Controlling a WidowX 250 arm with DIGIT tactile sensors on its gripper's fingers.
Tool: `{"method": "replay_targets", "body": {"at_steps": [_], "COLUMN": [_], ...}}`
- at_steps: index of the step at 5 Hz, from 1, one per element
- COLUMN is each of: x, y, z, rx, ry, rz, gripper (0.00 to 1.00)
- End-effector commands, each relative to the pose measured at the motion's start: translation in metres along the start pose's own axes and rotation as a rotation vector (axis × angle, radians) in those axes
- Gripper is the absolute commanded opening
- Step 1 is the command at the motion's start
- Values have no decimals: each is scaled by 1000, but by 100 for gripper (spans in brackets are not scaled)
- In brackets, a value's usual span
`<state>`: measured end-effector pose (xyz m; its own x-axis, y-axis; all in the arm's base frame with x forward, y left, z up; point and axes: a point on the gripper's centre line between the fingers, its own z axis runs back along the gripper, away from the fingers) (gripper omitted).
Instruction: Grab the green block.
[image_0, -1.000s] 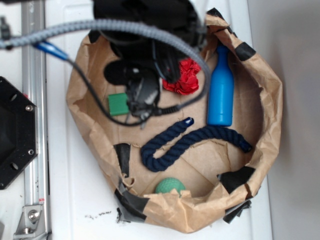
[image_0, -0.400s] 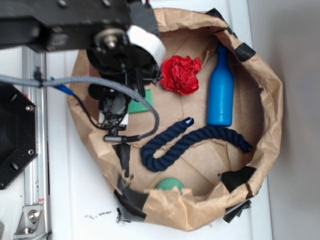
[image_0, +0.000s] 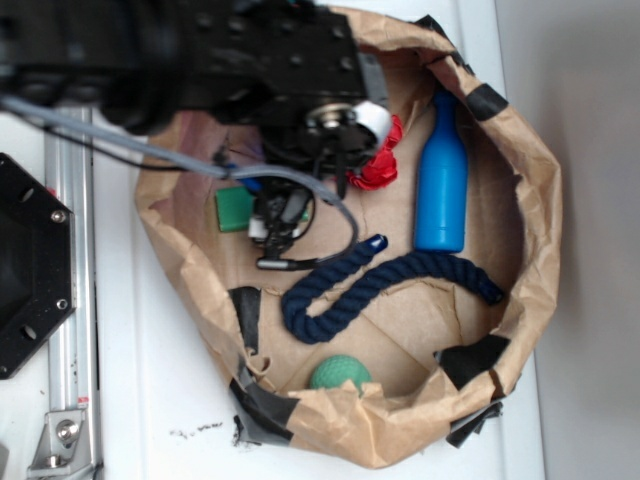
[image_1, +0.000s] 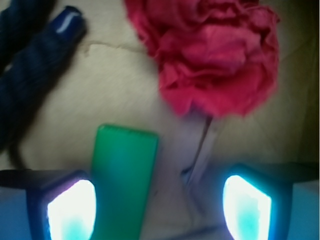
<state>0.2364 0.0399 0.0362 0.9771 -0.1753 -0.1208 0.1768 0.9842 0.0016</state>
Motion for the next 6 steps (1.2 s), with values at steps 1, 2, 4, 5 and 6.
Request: {"method": "replay_targets", "body": {"at_steps": [1, 2, 4, 5, 6], "x": [8, 11, 5, 6, 5], "y": [-6, -16, -33, -33, -31], "z": [-14, -13, -27, -27, -14], "rx": [-49, -163, -142, -122, -116], "ry": [-5, -6, 43, 39, 7], "rz": [28, 114, 69, 64, 62], "gripper": [100, 100, 0, 0, 0]}}
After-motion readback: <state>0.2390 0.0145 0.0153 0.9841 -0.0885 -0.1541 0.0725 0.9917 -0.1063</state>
